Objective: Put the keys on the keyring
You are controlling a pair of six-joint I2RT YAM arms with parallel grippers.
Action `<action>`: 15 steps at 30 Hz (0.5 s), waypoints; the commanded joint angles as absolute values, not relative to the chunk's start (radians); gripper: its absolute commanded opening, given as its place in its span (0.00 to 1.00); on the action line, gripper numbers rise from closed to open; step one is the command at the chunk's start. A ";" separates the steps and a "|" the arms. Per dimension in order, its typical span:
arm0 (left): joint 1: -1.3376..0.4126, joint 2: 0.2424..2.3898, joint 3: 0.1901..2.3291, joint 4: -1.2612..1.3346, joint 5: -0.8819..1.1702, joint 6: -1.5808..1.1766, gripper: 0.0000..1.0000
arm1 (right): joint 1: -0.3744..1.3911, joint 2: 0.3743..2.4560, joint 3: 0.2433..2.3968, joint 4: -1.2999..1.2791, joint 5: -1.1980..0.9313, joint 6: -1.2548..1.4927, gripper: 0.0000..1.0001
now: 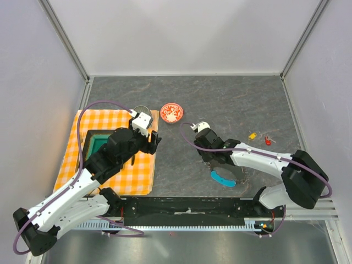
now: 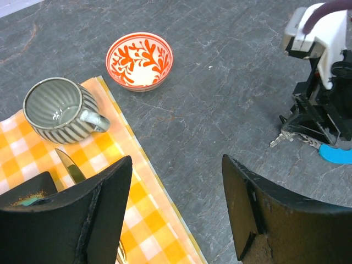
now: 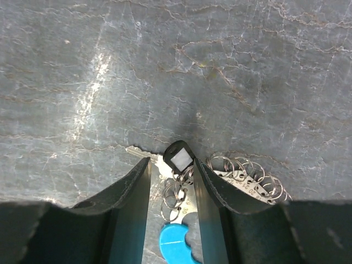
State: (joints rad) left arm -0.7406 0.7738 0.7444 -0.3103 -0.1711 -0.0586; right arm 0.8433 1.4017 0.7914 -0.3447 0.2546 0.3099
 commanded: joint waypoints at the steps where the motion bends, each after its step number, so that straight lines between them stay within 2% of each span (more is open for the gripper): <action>1: -0.735 0.758 0.750 -0.313 -0.155 -0.055 0.72 | 0.834 1.451 0.808 -0.295 0.262 0.287 0.44; 8: -0.732 0.762 0.753 -0.313 -0.146 -0.057 0.73 | 0.834 1.505 0.802 -0.227 0.241 0.256 0.43; 10: -0.732 0.762 0.753 -0.313 -0.146 -0.057 0.72 | 0.834 1.519 0.810 -0.224 0.239 0.247 0.39; 11: -0.730 0.759 0.753 -0.314 -0.149 -0.057 0.73 | 0.834 1.528 0.811 -0.224 0.238 0.245 0.36; 14: -0.729 0.759 0.753 -0.314 -0.147 -0.057 0.73 | 0.834 1.529 0.815 -0.226 0.222 0.247 0.21; 15: -0.727 0.759 0.753 -0.313 -0.146 -0.057 0.73 | 0.836 1.526 0.815 -0.225 0.215 0.247 0.11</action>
